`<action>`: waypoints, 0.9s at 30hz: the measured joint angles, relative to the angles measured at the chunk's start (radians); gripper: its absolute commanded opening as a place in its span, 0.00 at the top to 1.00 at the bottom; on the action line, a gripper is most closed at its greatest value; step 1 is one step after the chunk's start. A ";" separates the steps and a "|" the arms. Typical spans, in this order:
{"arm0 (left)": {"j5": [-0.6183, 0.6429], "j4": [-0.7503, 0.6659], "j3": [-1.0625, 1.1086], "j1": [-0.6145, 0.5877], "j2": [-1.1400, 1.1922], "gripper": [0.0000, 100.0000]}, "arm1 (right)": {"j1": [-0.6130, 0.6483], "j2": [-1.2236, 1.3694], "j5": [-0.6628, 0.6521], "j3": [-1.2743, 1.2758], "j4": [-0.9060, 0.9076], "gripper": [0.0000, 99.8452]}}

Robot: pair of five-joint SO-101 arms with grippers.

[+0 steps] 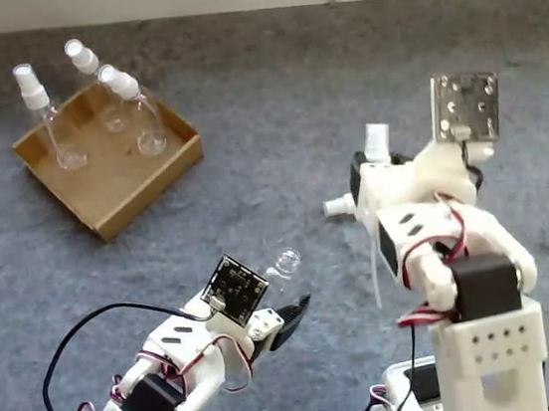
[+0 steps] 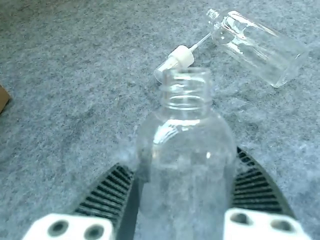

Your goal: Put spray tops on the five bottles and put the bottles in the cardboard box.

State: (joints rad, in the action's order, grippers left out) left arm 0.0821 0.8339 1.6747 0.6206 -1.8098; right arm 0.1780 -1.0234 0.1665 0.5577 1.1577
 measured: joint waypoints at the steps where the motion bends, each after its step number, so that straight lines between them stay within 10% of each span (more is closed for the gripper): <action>1: 0.000 0.000 0.000 0.000 0.000 0.89 | 0.000 -0.012 0.000 0.005 -0.006 0.99; 27: 0.000 0.000 0.000 0.000 0.000 0.89 | 0.049 -0.035 0.140 0.176 -0.222 0.99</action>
State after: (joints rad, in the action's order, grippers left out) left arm 0.0821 0.8339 1.6747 0.6206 -1.8098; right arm 0.2271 -1.0587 0.3061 0.7342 0.9352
